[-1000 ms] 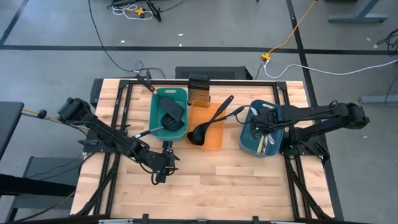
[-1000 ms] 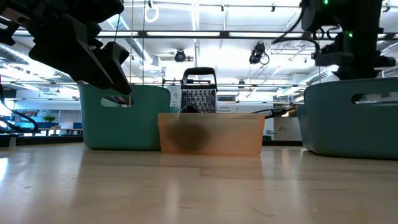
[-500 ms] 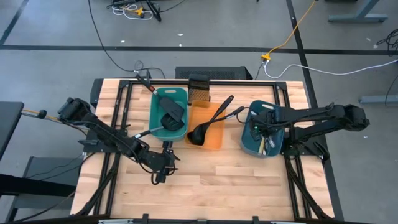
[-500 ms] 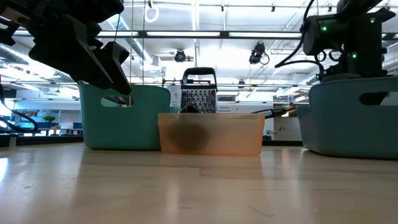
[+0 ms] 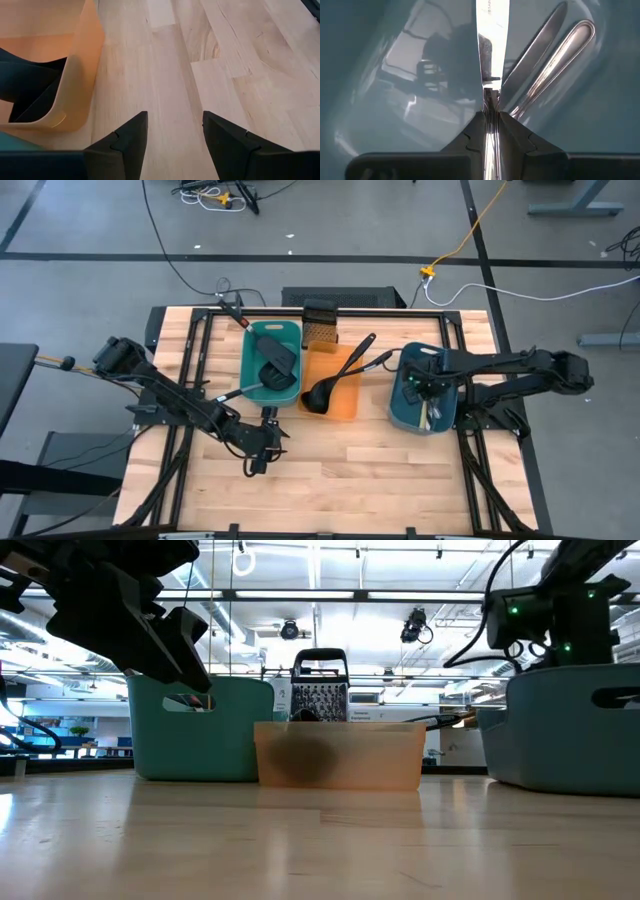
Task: Pick & Place Kitchen Items
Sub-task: Put the silver table knife into the blue bin
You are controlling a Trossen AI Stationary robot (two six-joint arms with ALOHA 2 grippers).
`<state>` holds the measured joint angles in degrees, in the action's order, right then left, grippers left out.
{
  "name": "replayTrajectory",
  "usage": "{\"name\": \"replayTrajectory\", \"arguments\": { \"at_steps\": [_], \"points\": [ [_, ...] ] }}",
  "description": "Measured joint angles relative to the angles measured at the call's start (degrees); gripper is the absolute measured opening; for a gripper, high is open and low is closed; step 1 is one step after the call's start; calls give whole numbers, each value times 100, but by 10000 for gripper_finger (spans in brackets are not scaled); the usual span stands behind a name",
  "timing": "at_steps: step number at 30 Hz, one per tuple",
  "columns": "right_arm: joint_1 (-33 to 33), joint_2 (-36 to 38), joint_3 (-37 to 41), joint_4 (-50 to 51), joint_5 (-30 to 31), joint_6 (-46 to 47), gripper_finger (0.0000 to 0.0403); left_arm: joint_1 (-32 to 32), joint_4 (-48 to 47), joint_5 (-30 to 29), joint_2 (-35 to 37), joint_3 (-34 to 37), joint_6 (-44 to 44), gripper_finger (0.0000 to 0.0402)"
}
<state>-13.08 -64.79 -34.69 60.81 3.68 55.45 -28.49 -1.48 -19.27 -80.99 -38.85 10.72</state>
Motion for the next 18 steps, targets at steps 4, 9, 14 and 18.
{"name": "replayTrajectory", "arguments": {
  "at_steps": [4, 9, 14, 18],
  "points": [
    [-120, -3, 13, -99, -11, -58, 41, 0, -1, 0, 1, 0, 0, 195],
    [-262, -223, 13, -175, -16, -189, 41, 0, 2, 0, 0, 0, -87, 195],
    [-341, -606, 15, -394, -18, -339, 41, 2, 1, 0, 0, 0, -90, 195],
    [-341, -946, 15, -478, 31, -410, 41, 2, 1, 0, 0, 0, -91, 195]
  ]
}}
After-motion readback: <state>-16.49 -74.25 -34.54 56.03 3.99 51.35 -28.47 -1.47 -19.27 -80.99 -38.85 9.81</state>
